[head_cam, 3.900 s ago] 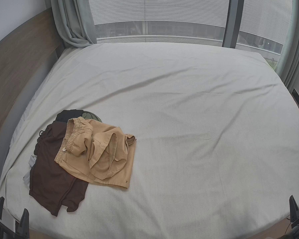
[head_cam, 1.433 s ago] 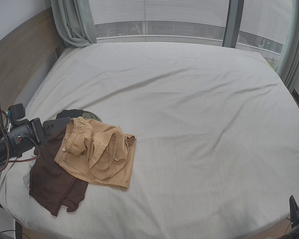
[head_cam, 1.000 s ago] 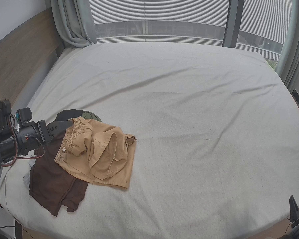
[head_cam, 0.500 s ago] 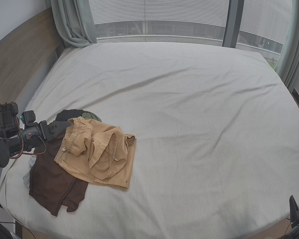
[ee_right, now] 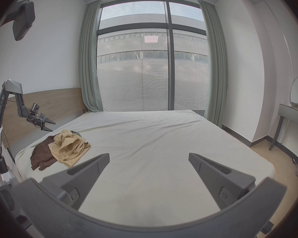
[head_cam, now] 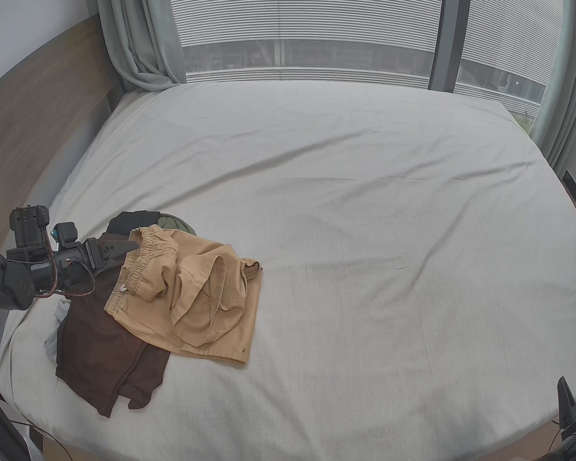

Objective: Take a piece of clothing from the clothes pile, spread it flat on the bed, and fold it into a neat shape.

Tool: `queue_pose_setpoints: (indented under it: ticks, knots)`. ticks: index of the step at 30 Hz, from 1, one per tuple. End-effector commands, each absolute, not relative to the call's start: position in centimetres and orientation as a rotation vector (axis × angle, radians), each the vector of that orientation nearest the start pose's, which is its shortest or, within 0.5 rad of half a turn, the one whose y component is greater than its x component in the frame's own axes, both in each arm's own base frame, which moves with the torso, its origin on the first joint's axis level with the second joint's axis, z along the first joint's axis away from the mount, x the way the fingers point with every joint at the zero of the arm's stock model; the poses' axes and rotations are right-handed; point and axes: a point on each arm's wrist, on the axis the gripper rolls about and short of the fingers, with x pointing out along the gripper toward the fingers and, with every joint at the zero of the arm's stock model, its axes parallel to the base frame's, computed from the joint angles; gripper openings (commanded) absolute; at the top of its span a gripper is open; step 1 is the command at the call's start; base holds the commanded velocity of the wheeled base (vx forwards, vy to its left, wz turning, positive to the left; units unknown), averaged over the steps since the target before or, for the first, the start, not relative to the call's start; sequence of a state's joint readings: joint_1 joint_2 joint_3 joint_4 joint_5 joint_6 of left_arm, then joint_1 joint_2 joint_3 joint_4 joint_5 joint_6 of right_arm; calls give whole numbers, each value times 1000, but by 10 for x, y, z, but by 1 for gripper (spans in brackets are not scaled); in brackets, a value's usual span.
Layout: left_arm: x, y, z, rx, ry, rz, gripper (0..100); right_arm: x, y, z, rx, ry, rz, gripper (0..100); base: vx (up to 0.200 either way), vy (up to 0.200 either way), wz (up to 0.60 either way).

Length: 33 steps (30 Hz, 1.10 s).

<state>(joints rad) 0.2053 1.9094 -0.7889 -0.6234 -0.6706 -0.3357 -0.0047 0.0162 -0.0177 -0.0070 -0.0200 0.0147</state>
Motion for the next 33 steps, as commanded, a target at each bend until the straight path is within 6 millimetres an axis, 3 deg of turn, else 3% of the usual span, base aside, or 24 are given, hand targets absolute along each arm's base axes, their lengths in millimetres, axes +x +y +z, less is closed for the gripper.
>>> queue_pose_setpoints:
  ticks: [1,12,22,33]
  knots:
    - [342,58,94,-551,558,-369,100,-22,0,76,15,3,-25,100,0,0,0]
    - [369,62,76,-552,556,-373,100,-22,0,76,15,3,-25,100,0,0,0]
    - [385,48,71,-555,563,-414,100,-22,0,76,14,1,-25,100,0,0,0]
    - [378,28,83,-626,587,-479,100,-22,0,76,15,1,-25,100,0,0,0]
